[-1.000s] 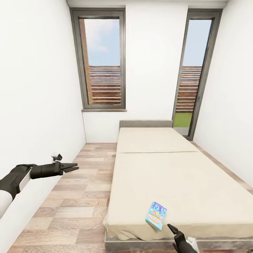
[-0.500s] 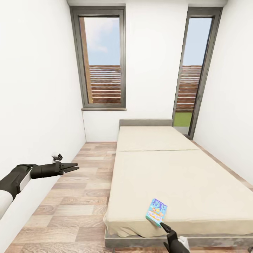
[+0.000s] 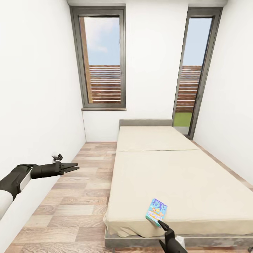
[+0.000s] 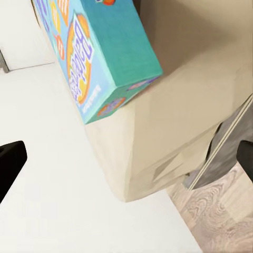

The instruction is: Put all the toys in the child's room - the three board games (two on the bed and one on the table), the two jigsaw puzzles on the table, and the tennis ball on the table - inside the toy box on the table in the child's room.

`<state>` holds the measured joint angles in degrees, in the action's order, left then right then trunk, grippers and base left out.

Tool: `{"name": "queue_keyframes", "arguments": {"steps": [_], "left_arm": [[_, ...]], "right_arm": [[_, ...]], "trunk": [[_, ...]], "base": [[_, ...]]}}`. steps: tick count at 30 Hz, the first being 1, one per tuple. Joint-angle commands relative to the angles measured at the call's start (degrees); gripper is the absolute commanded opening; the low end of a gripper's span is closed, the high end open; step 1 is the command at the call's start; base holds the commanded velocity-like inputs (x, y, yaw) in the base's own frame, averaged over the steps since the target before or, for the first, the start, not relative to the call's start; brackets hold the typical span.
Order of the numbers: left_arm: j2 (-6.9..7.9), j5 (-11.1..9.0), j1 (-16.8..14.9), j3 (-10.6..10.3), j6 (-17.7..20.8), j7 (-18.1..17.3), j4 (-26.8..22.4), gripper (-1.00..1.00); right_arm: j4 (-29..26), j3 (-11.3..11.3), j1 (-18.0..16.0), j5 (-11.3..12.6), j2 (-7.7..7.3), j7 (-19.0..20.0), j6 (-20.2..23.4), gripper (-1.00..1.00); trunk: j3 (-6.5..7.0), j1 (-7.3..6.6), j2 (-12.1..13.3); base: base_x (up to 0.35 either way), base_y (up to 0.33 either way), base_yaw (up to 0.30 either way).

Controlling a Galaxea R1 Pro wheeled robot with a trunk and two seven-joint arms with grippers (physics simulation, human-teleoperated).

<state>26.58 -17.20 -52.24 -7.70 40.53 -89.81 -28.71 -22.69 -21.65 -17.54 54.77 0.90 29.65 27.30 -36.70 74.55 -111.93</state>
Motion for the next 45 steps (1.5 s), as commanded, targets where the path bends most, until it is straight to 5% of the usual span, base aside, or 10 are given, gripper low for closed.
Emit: {"name": "queue_keyframes", "arguments": {"steps": [1,45], "left_arm": [[0.07,-0.3,-0.1,-0.4,0.6,-0.2,0.0,1.0],[0.01,-0.1,-0.1,-0.3,0.5,-0.2,0.1,1.0]], "right_arm": [[0.0,-0.3,0.0,0.4,0.15,0.0,0.6,1.0],[-0.1,-0.2,0.0,0.4,0.25,0.2,0.7,1.0]], "trunk": [[-0.06,-0.01,0.0],[-0.06,-0.01,0.0]], "base": [[0.0,0.0,0.0],[0.053,0.007,0.0]]}}
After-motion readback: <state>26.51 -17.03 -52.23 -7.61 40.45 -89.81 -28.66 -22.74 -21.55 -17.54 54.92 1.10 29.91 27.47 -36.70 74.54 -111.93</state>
